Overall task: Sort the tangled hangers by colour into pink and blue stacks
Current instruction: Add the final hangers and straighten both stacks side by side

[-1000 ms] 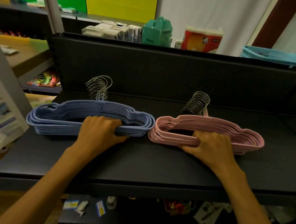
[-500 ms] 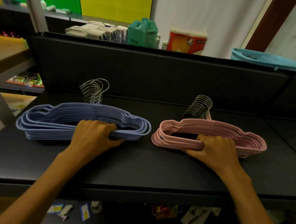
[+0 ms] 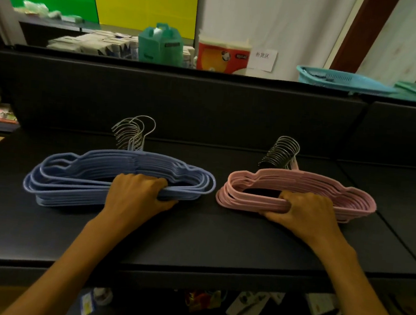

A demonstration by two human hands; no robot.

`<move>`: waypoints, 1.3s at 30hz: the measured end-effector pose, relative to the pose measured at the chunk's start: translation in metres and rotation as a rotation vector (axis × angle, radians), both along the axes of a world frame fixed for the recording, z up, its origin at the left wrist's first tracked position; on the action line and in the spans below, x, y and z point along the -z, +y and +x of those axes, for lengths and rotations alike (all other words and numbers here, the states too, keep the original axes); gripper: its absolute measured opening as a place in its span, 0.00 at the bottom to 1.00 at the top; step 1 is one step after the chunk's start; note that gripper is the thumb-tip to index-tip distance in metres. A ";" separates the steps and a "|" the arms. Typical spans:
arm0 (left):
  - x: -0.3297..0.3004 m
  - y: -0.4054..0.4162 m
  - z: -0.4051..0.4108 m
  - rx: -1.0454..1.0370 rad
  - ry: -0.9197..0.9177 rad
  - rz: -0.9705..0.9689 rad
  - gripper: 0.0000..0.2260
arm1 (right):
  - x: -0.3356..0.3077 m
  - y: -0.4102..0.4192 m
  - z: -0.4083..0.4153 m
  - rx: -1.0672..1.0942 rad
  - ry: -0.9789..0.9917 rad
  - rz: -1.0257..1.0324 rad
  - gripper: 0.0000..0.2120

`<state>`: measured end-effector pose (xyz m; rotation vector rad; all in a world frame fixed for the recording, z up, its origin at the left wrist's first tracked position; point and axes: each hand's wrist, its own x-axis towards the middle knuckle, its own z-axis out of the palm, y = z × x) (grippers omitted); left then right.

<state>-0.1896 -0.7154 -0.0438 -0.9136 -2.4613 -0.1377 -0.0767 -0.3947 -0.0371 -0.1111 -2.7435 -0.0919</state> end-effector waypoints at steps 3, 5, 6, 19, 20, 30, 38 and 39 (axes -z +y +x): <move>0.002 0.023 0.003 -0.006 -0.001 0.014 0.14 | 0.000 0.027 0.009 0.005 0.004 0.016 0.19; 0.003 0.037 0.007 -0.009 -0.008 0.020 0.13 | 0.001 0.046 0.015 0.003 0.016 0.020 0.18; 0.003 0.043 0.009 -0.011 -0.011 0.022 0.13 | 0.001 0.056 0.018 0.000 0.024 0.024 0.18; -0.001 0.153 0.052 -0.004 -0.006 0.013 0.14 | 0.001 0.166 0.055 0.014 0.024 0.039 0.18; -0.001 0.159 0.053 -0.016 -0.009 0.015 0.14 | 0.001 0.176 0.059 0.023 0.015 0.026 0.18; -0.002 0.246 0.080 0.006 0.006 0.003 0.14 | -0.002 0.261 0.088 0.056 -0.035 0.009 0.21; -0.002 0.315 0.094 0.046 -0.010 -0.027 0.14 | -0.004 0.312 0.104 0.088 -0.089 0.008 0.22; -0.003 0.322 0.096 0.046 -0.014 -0.024 0.14 | -0.005 0.319 0.107 0.090 -0.095 0.009 0.21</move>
